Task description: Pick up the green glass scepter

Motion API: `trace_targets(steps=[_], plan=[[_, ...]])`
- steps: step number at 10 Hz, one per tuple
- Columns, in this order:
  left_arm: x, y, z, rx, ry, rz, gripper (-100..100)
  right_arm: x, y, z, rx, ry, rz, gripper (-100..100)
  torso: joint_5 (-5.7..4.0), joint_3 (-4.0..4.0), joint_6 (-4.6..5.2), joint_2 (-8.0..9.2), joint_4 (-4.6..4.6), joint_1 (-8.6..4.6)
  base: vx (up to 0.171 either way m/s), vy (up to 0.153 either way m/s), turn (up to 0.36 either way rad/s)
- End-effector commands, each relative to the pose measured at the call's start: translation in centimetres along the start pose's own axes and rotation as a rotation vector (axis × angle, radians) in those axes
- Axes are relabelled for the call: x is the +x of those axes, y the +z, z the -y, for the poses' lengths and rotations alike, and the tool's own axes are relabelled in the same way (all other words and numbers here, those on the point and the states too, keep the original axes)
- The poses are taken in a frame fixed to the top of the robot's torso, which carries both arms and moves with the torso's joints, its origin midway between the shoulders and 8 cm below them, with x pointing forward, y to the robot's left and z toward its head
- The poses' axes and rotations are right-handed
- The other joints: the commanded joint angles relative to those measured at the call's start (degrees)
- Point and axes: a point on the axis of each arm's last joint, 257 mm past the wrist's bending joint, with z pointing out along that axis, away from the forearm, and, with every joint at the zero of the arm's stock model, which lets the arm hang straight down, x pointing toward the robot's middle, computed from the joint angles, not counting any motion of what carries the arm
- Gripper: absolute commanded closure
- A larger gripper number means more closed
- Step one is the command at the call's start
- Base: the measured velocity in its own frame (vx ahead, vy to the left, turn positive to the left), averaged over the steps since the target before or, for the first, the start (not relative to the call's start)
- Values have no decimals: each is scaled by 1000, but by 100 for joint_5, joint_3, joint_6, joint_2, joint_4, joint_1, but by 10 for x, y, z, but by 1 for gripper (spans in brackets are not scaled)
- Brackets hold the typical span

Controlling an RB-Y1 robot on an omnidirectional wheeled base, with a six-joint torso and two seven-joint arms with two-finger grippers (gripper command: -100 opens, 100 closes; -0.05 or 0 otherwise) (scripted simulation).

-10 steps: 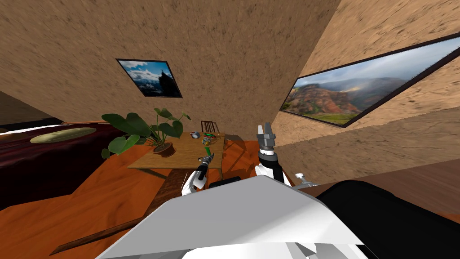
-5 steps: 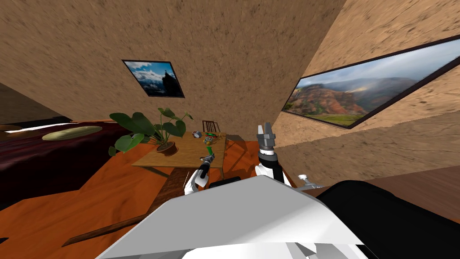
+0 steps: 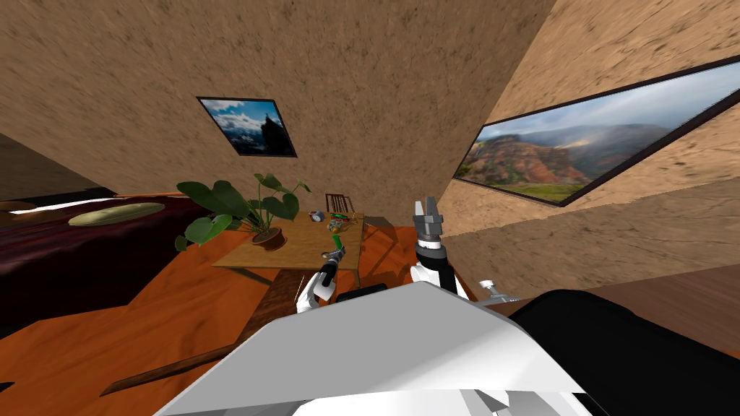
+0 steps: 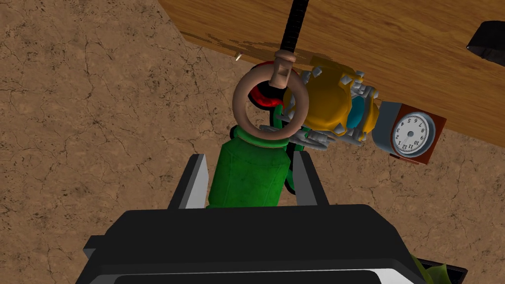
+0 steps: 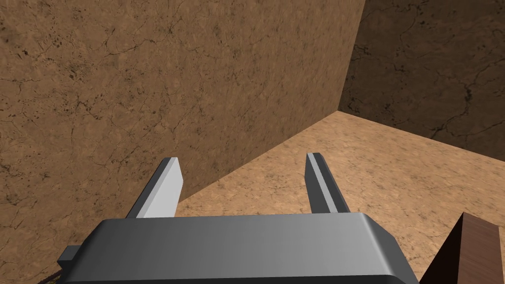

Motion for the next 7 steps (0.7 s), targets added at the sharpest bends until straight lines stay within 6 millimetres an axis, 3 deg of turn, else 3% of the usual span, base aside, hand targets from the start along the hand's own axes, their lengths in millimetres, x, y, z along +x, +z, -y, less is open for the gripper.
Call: trace_targets(steps=[1,6,7], plan=[[-4,-4,-11,-9,-9,14,100,0,0,0,0,0,0,0,0,0,0,0,0,0,-6,-29,-94],[-11,-17,-36,-28,-22,36,100,0,0,0,0,0,0,0,-3,0,4,0,-1,-19,1,-43,-58],[-15,-24,-49,-39,-24,48,100,0,0,0,0,0,0,0,-2,0,4,1,-1,-15,-6,-45,-78]])
